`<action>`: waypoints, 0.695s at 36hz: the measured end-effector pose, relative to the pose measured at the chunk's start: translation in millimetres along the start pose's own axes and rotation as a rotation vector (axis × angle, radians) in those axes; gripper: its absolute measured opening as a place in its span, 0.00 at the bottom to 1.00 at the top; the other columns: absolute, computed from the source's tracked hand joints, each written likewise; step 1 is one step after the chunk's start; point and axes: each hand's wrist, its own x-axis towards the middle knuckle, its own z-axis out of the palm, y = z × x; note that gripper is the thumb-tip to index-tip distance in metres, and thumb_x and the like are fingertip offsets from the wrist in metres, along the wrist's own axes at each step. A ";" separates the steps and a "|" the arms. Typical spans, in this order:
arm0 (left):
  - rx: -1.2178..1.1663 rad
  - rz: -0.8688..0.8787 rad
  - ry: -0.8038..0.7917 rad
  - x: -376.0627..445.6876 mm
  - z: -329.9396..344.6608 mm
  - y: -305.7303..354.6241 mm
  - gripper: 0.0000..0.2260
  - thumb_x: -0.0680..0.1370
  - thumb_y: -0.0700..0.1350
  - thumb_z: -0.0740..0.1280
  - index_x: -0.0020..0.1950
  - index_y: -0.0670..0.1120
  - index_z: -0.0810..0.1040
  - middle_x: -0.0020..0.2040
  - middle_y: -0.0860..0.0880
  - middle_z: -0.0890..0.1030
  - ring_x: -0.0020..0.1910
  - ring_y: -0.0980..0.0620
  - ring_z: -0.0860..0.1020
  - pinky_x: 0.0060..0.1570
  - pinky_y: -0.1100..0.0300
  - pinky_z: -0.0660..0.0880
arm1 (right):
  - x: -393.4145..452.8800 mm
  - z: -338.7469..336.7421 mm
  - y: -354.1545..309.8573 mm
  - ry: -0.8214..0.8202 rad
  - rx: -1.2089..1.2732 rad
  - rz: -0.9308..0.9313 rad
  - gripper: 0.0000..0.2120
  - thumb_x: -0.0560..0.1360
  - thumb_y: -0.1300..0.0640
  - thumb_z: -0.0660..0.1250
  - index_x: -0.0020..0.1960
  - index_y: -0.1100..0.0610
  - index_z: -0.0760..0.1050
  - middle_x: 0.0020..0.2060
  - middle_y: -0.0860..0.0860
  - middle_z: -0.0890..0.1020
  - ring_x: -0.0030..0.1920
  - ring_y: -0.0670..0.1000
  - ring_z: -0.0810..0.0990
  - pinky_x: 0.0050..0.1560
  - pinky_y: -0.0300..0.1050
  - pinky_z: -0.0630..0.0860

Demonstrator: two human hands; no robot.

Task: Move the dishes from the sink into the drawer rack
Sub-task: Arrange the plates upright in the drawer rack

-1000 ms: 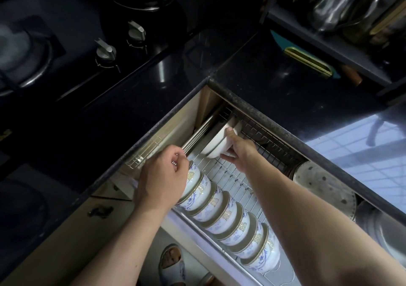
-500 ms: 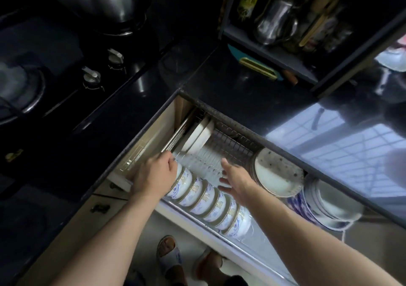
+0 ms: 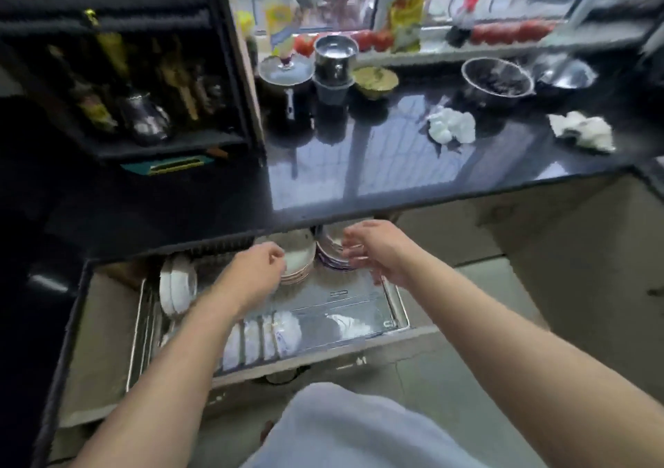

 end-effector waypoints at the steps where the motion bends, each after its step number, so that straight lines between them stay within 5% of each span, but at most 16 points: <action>1: 0.023 0.045 -0.002 -0.5 6.9 26.5 0.12 0.81 0.46 0.63 0.63 0.50 0.81 0.61 0.49 0.83 0.60 0.47 0.80 0.55 0.57 0.72 | -12.3 -22.5 3.2 0.009 0.001 -0.021 0.04 0.82 0.61 0.65 0.54 0.60 0.78 0.43 0.55 0.82 0.37 0.51 0.80 0.29 0.39 0.77; 3: 0.039 0.115 -0.024 -3.6 24.1 75.4 0.11 0.82 0.46 0.64 0.62 0.49 0.81 0.60 0.49 0.83 0.59 0.48 0.79 0.57 0.58 0.72 | -31.6 -65.6 14.1 0.029 -0.009 -0.045 0.04 0.82 0.60 0.66 0.51 0.59 0.79 0.42 0.56 0.81 0.35 0.50 0.79 0.32 0.40 0.78; 6: 0.047 0.237 -0.100 -14.9 73.7 161.5 0.09 0.83 0.46 0.64 0.60 0.51 0.80 0.55 0.52 0.81 0.53 0.52 0.77 0.51 0.61 0.70 | -68.4 -154.5 44.1 0.109 -0.017 -0.045 0.05 0.80 0.59 0.67 0.47 0.56 0.81 0.42 0.54 0.83 0.39 0.52 0.83 0.51 0.50 0.82; 11: 0.018 0.417 -0.228 -40.0 190.6 311.9 0.06 0.83 0.48 0.66 0.57 0.52 0.81 0.50 0.49 0.84 0.42 0.51 0.79 0.42 0.61 0.73 | -152.9 -335.0 90.4 0.415 0.071 -0.053 0.06 0.81 0.60 0.64 0.47 0.57 0.78 0.40 0.54 0.81 0.37 0.51 0.78 0.36 0.40 0.76; 18: 0.061 0.602 -0.456 -102.0 313.3 461.4 0.05 0.82 0.48 0.66 0.55 0.54 0.80 0.46 0.54 0.84 0.35 0.57 0.80 0.35 0.63 0.71 | -265.7 -498.1 152.4 0.767 0.259 -0.041 0.05 0.82 0.61 0.62 0.51 0.58 0.76 0.39 0.53 0.79 0.35 0.49 0.76 0.38 0.40 0.74; 25: 0.180 0.700 -0.651 -134.4 415.9 560.7 0.05 0.81 0.49 0.66 0.52 0.56 0.81 0.50 0.54 0.85 0.44 0.56 0.85 0.39 0.60 0.74 | -339.3 -599.0 228.7 0.966 0.397 0.042 0.08 0.80 0.59 0.64 0.50 0.62 0.80 0.42 0.54 0.82 0.40 0.51 0.81 0.47 0.47 0.80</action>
